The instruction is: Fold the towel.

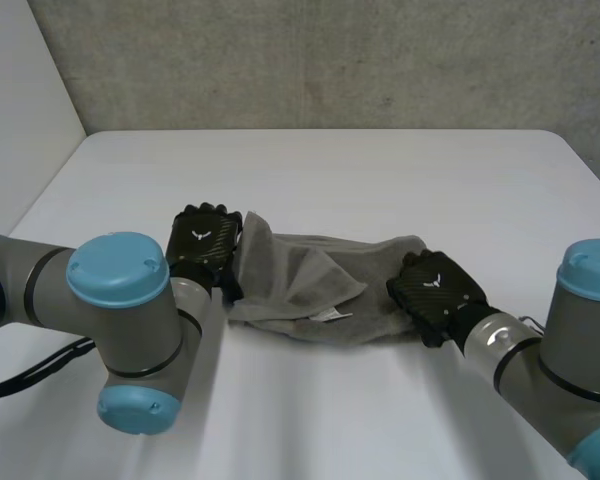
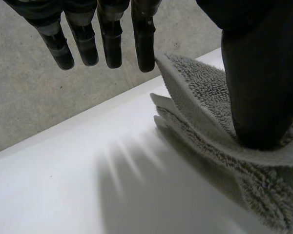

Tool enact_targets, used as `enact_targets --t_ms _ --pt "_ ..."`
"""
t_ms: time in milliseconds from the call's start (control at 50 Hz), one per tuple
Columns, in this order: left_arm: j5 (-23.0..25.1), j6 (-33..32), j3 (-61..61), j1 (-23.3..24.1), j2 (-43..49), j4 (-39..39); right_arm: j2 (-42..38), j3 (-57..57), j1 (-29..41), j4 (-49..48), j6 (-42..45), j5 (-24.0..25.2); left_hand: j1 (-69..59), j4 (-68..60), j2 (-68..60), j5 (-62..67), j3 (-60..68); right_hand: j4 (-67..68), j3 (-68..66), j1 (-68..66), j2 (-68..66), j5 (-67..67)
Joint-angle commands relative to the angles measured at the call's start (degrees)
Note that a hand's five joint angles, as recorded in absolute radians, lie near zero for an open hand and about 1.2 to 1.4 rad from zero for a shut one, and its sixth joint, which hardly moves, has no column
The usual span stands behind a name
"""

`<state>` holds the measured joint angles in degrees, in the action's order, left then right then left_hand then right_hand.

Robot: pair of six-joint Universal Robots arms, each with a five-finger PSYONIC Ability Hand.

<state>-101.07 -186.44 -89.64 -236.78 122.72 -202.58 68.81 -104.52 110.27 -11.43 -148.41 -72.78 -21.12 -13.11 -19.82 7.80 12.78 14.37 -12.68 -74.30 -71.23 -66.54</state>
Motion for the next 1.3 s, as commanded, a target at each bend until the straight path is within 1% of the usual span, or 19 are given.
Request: enact_targets --t_ms 20,60,80,100,120,260,380,460,500,520,560,660,780,880,980,1160,1220,1260,1300 --pt "-0.01 -0.50 -0.27 -1.66 0.06 0.16 0.01 -1.92 -1.99 3.51 0.31 4.40 4.01 3.11 2.71 -0.68 -2.78 -4.37 2.68 -5.70 -8.77 -3.46" --pt "0.08 -0.50 -0.10 -2.28 0.06 0.34 0.10 -1.74 -1.99 4.39 0.31 4.40 3.84 3.11 2.54 -0.52 -2.78 -4.37 2.68 -3.09 -6.17 -0.85" --pt "0.08 -0.50 -0.01 -2.89 0.15 0.43 0.36 -1.57 -2.17 4.92 0.23 4.48 3.84 3.11 2.54 -0.52 -2.78 -4.37 2.68 30.74 27.66 32.98" --pt "0.08 -0.50 -0.01 -2.90 0.15 0.43 0.36 -1.56 -2.17 4.92 0.23 4.49 3.84 3.11 2.54 -0.52 -2.78 -4.37 2.68 31.08 28.00 33.32" --pt "0.17 -0.50 0.17 -3.42 0.15 0.43 0.89 -1.56 -2.43 5.27 -0.03 4.57 3.84 3.11 2.54 -0.52 -2.78 -4.37 2.68 64.30 61.23 66.54" --pt "0.34 -0.41 -0.44 -6.50 -2.21 0.87 3.35 -1.12 -3.84 5.36 -1.53 4.66 3.84 3.11 2.54 -0.52 -2.78 -4.37 2.68 64.30 61.23 66.54" --pt "2.28 -0.06 -1.85 -5.36 -6.35 0.87 7.30 -1.04 -4.71 5.28 -6.35 5.10 4.01 3.11 2.71 -0.68 -2.78 -4.37 2.68 64.30 61.23 66.54" --pt "5.18 0.11 -2.82 -2.81 -8.11 0.87 8.62 -1.56 -5.59 5.45 -7.68 5.10 4.01 3.11 2.71 -0.68 -2.78 -4.37 2.68 64.30 61.23 66.54" --pt "7.63 0.38 -3.00 1.74 -8.46 1.04 8.54 -1.91 -5.68 5.36 -7.68 5.36 3.84 3.11 2.54 -0.52 -2.78 -4.37 2.68 64.30 61.23 66.54" --pt "7.64 0.38 -3.00 1.76 -8.46 1.05 8.45 -2.52 -5.60 5.36 -7.60 5.54 3.84 3.11 2.54 -0.52 -2.78 -4.37 2.68 64.30 61.23 66.54" --pt "8.43 0.29 -2.82 4.56 -8.11 1.48 8.10 -2.97 -5.68 5.36 -7.16 5.45 3.84 3.11 2.54 -0.52 -2.78 -4.37 2.68 64.30 61.23 66.54" --pt "10.19 0.55 -1.59 6.77 -7.58 2.19 6.16 -3.06 -5.77 5.36 -6.80 5.63 3.51 3.11 2.20 -0.18 -2.78 -4.37 2.68 64.30 61.23 66.54" --pt "10.71 0.99 4.30 7.91 -0.55 3.24 3.80 -2.88 -5.25 4.84 -6.63 5.02 2.50 3.11 1.19 0.83 -2.78 -4.37 2.68 64.30 61.23 66.54" --pt "10.89 3.36 12.01 8.79 6.90 7.97 2.91 -2.88 -5.24 4.75 -6.10 4.75 -1.02 3.11 -2.33 4.35 -2.78 -4.37 2.68 64.30 61.23 66.54" --pt "11.06 4.42 16.07 9.05 10.69 11.14 2.91 -2.88 -5.24 4.75 -5.49 4.66 -6.73 3.11 -8.04 10.06 -2.78 -4.37 2.68 64.30 61.23 66.54" --pt "10.63 4.24 18.27 9.41 12.72 11.86 2.21 -2.71 -5.33 4.31 -5.31 4.66 -10.96 3.11 -12.26 14.29 -2.78 -4.37 2.68 64.30 61.23 66.54" --pt "10.36 4.16 18.89 9.41 13.07 11.77 1.77 -2.71 -5.25 4.13 -5.14 4.66 -16.17 3.11 -17.48 19.50 -2.78 -4.37 2.68 64.30 61.23 66.54" --pt "10.28 4.24 19.24 9.14 13.16 11.59 1.68 -2.79 -5.33 4.22 -4.87 4.66 -27.38 3.11 -28.69 30.71 -2.78 -4.37 2.68 64.30 61.23 66.54" --pt "10.10 4.24 19.41 9.14 13.16 11.59 1.51 -2.79 -5.24 4.22 -4.35 4.57 -31.11 3.11 -32.41 34.43 -2.78 -4.37 2.68 64.30 61.23 66.54"
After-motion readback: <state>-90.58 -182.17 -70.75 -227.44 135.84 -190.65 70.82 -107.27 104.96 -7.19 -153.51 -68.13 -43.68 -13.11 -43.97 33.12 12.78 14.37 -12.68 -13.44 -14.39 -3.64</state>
